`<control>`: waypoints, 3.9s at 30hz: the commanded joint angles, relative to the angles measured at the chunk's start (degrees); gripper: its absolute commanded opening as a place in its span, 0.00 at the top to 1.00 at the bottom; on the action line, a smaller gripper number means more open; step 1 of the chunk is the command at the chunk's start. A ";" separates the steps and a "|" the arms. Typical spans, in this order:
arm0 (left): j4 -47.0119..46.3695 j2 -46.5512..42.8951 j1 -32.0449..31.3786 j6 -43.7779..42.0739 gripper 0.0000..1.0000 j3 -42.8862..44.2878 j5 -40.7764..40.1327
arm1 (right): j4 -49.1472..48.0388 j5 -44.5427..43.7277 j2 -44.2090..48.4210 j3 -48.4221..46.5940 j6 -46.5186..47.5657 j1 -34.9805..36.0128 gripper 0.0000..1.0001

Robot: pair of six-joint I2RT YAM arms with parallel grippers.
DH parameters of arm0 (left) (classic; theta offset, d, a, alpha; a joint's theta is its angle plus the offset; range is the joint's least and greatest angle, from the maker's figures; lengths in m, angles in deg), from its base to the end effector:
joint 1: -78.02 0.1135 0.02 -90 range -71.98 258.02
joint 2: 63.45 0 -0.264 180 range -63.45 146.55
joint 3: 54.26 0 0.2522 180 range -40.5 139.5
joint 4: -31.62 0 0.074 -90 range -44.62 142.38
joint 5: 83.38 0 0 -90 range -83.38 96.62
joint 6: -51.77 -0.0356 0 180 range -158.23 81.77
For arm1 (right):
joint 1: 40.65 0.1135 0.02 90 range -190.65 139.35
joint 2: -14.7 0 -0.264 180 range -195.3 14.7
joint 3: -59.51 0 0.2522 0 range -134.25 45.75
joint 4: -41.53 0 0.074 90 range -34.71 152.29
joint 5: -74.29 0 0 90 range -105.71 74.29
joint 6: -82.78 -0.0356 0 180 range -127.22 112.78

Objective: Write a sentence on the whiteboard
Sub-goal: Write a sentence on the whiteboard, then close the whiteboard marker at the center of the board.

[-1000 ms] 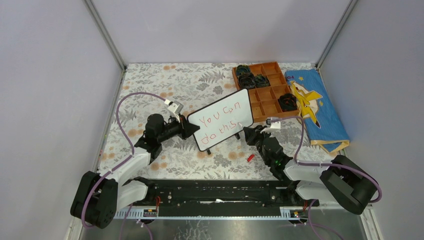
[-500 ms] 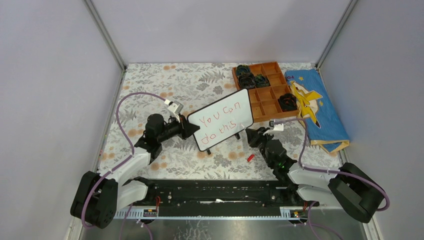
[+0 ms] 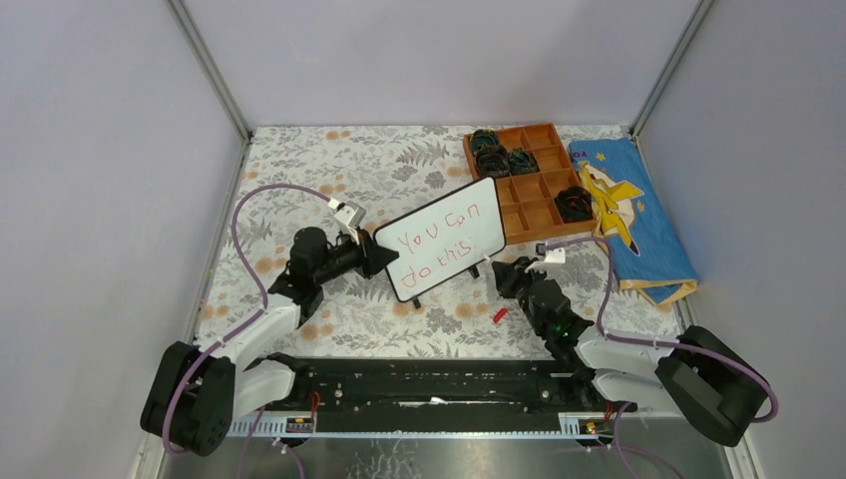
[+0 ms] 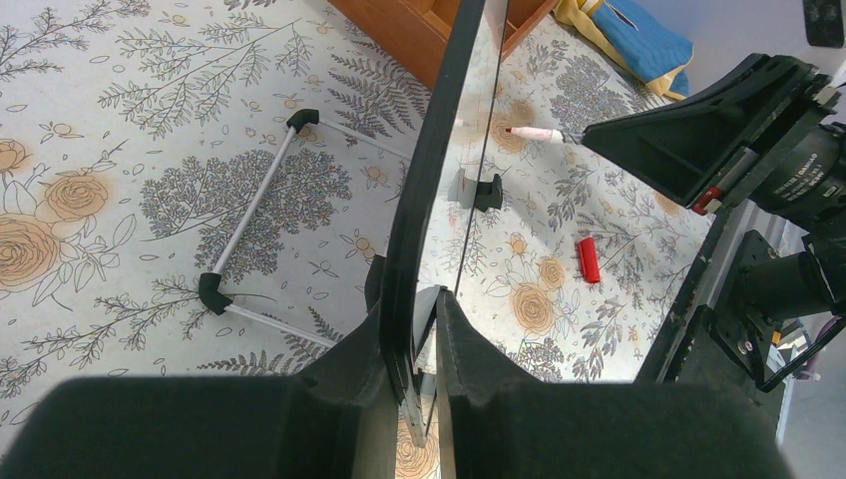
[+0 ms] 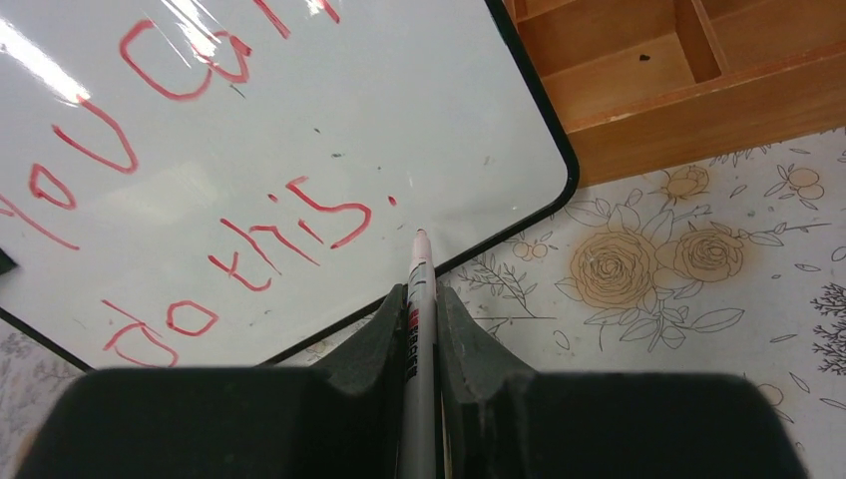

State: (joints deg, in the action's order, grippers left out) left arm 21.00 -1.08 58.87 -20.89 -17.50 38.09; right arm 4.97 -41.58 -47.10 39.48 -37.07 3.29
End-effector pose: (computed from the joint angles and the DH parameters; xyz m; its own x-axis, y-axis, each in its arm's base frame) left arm 0.2072 -0.0916 0.2114 -0.4586 -0.1098 -0.8818 0.6490 0.6365 -0.4168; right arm 0.1468 0.1199 0.1685 -0.2117 0.4179 -0.8835 -0.2376 0.8548 0.4613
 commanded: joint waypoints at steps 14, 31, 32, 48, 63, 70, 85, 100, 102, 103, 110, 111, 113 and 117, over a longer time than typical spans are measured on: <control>5.93 1.13 0.44 -5.39 0.89 -0.77 -8.52 | -3.06 0.99 -2.50 -3.99 0.48 -0.53 1.00; 6.12 0.69 0.44 -5.24 0.59 -0.89 -9.40 | 21.23 4.73 22.69 -2.78 1.41 -0.53 1.00; 6.10 0.47 0.44 -5.22 0.57 -0.94 -9.51 | 22.33 4.96 23.74 -2.93 1.45 -0.53 1.00; 7.35 -1.70 0.20 -6.07 0.32 -0.99 -10.62 | 29.08 5.36 28.56 -5.79 2.59 -0.53 1.00; 9.17 -5.36 -0.50 -6.75 0.22 -1.30 -13.79 | 29.87 5.38 28.45 -6.98 3.65 -0.53 1.00; 9.53 -6.66 -1.01 -6.92 0.24 -1.45 -14.23 | 30.91 5.39 29.54 -6.84 3.64 -0.53 1.00; 9.87 -10.61 -2.14 -7.82 0.67 -2.77 -15.73 | 31.98 5.43 30.03 -7.62 4.43 -0.53 1.00; 11.44 -12.98 -3.41 -9.26 0.85 -3.12 -18.61 | 31.93 5.69 30.24 -7.67 4.45 -0.53 1.00; 11.70 -13.35 -3.56 -9.33 0.83 -3.14 -19.03 | 32.00 5.73 30.40 -7.60 4.45 -0.48 1.00; 11.79 -13.59 -3.67 -9.42 0.80 -3.21 -19.26 | 32.04 5.72 30.50 -7.54 4.45 -0.52 1.00; 12.58 -16.05 -4.95 -9.52 0.33 -3.63 -22.25 | 32.61 5.67 31.54 -7.23 4.18 -0.53 1.00; 12.77 -16.51 -5.13 -9.54 0.29 -3.63 -22.81 | 32.83 5.63 31.69 -7.23 4.16 -0.53 1.00; 13.29 -17.53 -5.48 -9.31 0.23 -3.75 -24.26 | 33.30 5.65 32.15 -7.25 4.18 -0.53 1.00; 14.62 -19.33 -6.10 -8.68 0.02 -3.59 -27.68 | 33.95 5.70 32.71 -7.25 4.25 -0.53 1.00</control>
State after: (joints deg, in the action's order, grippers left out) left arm 34.18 -18.41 53.56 -29.68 -20.65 15.11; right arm 39.26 -36.97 -15.25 34.35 -33.35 3.16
